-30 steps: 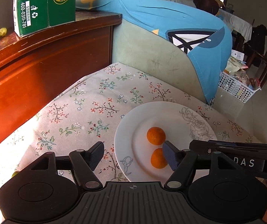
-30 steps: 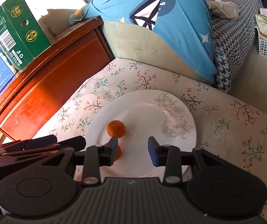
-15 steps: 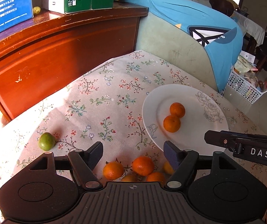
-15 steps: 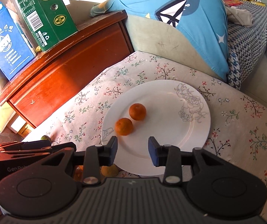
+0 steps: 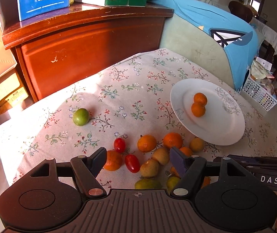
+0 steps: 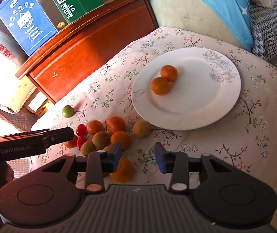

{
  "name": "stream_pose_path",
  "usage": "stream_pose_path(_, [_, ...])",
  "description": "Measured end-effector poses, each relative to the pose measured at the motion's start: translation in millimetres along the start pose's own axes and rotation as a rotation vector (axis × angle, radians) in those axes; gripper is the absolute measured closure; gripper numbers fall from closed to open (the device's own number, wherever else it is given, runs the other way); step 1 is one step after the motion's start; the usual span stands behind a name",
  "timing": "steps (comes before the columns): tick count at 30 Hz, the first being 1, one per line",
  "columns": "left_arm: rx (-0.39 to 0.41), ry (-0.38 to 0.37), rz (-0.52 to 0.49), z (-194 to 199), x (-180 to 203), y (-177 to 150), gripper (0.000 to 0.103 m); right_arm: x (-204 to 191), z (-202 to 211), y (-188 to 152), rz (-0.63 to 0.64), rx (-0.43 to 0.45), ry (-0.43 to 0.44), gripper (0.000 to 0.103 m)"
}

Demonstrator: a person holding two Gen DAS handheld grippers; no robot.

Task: Organize fruits
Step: 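Move the right tool to an orange in the pile and grasp it, then lift the orange with the right tool while the left tool grasps a yellow-green fruit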

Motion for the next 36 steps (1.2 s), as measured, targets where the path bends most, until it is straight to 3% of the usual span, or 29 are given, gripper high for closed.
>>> stream_pose_path(5, [-0.011, 0.011, -0.012, 5.8, -4.2, -17.5, 0.031, -6.4, -4.0, -10.5, 0.011, -0.022, 0.013, 0.063])
stream_pose_path(7, [-0.016, 0.011, -0.013, 7.6, -5.0, -24.4, 0.031, -8.7, -5.1, -14.5, 0.016, -0.028, 0.014, 0.057])
stream_pose_path(21, [-0.048, 0.024, -0.084, -0.3, 2.9, -44.3, 0.032, -15.0, -25.9, -23.8, 0.067, -0.062, -0.013, 0.056])
stream_pose_path(24, [-0.056, 0.017, -0.084, -4.4, 3.5, -46.6, 0.033, -15.9, -29.6, -24.8, 0.078, -0.060, -0.014, 0.060])
stream_pose_path(26, [-0.056, 0.019, -0.083, -6.8, 3.8, -47.4, 0.035, -17.3, -29.8, -24.5, 0.087, -0.054, -0.004, 0.070])
stream_pose_path(33, [-0.052, 0.007, -0.083, -14.1, 8.2, -48.7, 0.035, -14.6, -23.6, -20.1, 0.063, -0.041, -0.015, 0.070])
stream_pose_path(36, [-0.051, -0.003, -0.084, -18.2, 12.5, -49.5, 0.041, -11.2, -19.8, -17.9, 0.054, -0.030, -0.049, 0.070])
Point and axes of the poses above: each gripper's, at about its wrist camera, not at the fingertips, and z roughly against the way its jaws point, x to its right, y to its top, the point moved 3 cm from there along -z, roughly the way its jaws point, and after that the axes turned 7 degrees about y, right-handed, at the moved point
